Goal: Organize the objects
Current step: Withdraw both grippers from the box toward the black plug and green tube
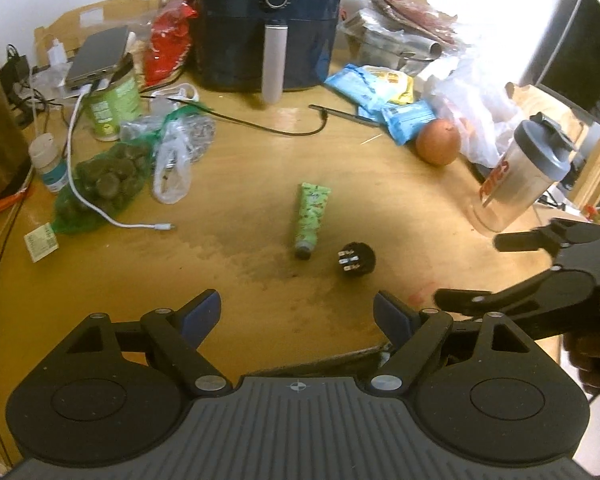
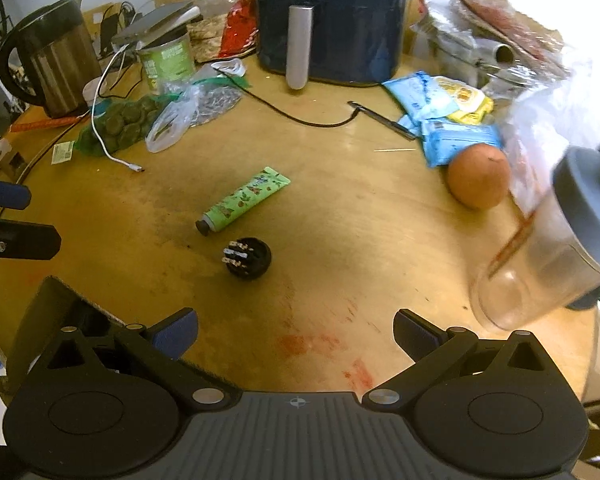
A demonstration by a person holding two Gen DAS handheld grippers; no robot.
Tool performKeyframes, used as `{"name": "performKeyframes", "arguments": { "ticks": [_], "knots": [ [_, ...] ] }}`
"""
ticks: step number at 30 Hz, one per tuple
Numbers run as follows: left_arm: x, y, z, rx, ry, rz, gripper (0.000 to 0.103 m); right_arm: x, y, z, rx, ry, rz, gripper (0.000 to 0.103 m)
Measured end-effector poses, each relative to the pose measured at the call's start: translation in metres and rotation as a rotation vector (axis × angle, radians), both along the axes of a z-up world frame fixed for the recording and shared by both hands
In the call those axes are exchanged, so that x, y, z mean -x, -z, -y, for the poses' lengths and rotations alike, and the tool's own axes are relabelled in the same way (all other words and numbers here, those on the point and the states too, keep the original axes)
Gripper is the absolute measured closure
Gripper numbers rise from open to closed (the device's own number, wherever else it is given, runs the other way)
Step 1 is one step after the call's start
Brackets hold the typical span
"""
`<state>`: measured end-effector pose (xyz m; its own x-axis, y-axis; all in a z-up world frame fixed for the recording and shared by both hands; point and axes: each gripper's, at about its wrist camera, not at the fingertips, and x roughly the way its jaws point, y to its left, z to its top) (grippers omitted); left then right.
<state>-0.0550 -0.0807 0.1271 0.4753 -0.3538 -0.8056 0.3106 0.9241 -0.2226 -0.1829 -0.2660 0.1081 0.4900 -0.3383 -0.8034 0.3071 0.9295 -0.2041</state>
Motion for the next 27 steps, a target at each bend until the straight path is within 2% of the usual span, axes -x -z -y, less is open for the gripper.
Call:
{"name": "performKeyframes", "arguments": {
  "ticks": [5, 17, 20, 27],
  "knots": [
    [-0.008, -0.001, -0.003, 0.02, 0.012, -0.004, 0.019, -0.02, 0.007, 0.002, -0.048, -0.007, -0.007, 0.0],
    [-0.016, 0.008, -0.014, 0.028, 0.002, -0.039, 0.019, -0.059, 0.034, 0.008, -0.132, 0.067, -0.012, 0.001],
    [-0.016, 0.01, -0.018, 0.03, -0.008, -0.04, 0.019, -0.068, 0.041, 0.012, -0.142, 0.104, -0.017, 0.008],
    [-0.018, 0.014, -0.027, 0.041, -0.04, -0.051, 0.019, -0.087, 0.059, 0.02, -0.183, 0.199, -0.03, 0.017]
  ]
}}
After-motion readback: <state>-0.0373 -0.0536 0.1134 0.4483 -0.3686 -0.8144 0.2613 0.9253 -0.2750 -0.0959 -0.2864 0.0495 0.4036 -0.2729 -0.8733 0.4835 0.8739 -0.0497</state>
